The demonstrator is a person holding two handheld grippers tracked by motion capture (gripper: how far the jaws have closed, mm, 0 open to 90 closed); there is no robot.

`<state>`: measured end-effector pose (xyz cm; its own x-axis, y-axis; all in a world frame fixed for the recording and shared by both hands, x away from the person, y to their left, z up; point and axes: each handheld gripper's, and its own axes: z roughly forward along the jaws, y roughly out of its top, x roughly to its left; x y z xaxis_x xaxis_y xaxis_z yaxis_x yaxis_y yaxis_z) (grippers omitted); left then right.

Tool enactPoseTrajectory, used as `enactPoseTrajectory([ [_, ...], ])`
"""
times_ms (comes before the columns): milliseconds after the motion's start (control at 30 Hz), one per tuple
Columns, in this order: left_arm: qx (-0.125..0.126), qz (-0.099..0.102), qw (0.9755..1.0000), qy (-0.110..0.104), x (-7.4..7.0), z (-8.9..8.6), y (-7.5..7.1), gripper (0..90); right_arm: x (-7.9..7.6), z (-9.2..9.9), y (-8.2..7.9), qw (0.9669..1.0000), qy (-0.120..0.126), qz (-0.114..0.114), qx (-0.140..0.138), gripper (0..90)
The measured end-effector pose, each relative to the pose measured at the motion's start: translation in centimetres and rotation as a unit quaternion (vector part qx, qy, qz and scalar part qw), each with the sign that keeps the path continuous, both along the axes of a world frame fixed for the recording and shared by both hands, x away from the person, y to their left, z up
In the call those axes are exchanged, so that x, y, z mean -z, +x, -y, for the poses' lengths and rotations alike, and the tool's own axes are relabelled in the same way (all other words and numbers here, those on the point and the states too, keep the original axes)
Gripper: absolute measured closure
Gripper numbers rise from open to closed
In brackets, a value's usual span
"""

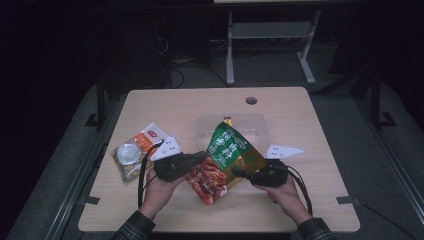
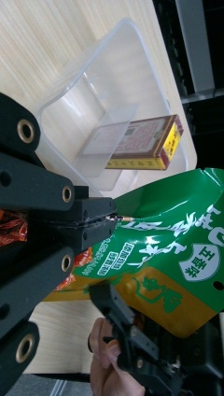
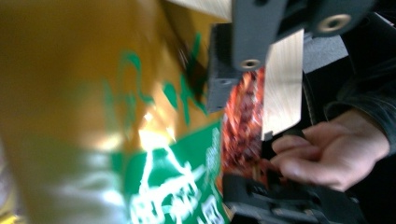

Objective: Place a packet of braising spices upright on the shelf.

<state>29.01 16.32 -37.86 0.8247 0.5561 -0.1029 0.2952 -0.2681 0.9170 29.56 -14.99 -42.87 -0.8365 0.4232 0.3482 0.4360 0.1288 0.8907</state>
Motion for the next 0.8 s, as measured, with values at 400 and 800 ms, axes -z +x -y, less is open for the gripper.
enactPoseTrajectory([
  [400,0.013,-0.009,0.9999,0.005,0.9,0.2,-0.3,88.9,-0.4,0.5,0.2,0.9998,-0.008,-0.004,-0.018,88.8],
  [800,0.029,-0.024,0.9984,0.043,2.1,-0.1,-0.8,85.9,-1.4,1.1,0.0,0.9982,-0.040,0.014,-0.041,89.7],
])
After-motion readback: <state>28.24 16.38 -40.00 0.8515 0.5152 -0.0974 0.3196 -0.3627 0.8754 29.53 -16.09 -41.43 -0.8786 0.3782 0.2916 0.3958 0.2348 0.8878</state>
